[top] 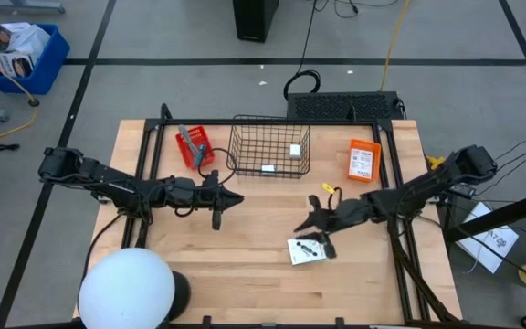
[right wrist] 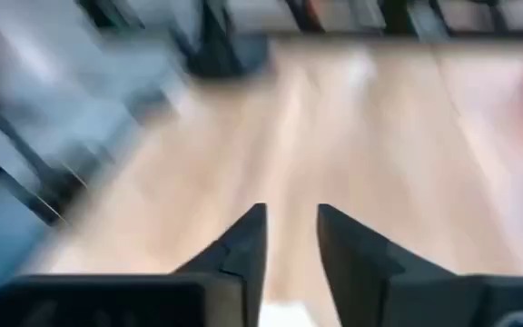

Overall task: Pick and place items into bin
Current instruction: Put the card reader box into the orange bin

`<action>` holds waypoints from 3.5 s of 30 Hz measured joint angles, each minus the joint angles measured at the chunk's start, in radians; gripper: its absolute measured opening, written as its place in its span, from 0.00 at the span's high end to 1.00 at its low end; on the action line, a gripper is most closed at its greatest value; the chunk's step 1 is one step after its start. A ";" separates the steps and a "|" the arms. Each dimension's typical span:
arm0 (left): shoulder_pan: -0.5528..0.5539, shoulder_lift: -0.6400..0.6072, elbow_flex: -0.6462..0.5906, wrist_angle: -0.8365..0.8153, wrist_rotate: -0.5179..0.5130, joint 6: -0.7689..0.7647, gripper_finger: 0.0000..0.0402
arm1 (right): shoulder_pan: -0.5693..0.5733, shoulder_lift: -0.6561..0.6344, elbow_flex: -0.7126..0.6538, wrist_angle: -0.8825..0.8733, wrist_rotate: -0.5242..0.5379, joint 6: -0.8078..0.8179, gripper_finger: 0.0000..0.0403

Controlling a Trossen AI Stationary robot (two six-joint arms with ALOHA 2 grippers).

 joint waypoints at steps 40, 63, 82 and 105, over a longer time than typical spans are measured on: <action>0.001 0.000 0.000 -0.061 -0.001 0.006 0.92 | -0.042 0.370 0.336 -0.863 -0.108 -0.008 0.54; 0.001 0.000 0.000 -0.067 -0.001 0.000 0.92 | -0.043 0.474 0.334 -0.844 -0.050 -0.049 0.88; 0.001 0.000 0.000 -0.066 -0.001 -0.001 0.92 | -0.050 0.296 0.295 -0.871 0.024 0.204 1.00; 0.000 0.000 0.000 -0.067 -0.036 -0.022 0.92 | -0.053 -0.112 0.298 -1.515 0.422 1.066 1.00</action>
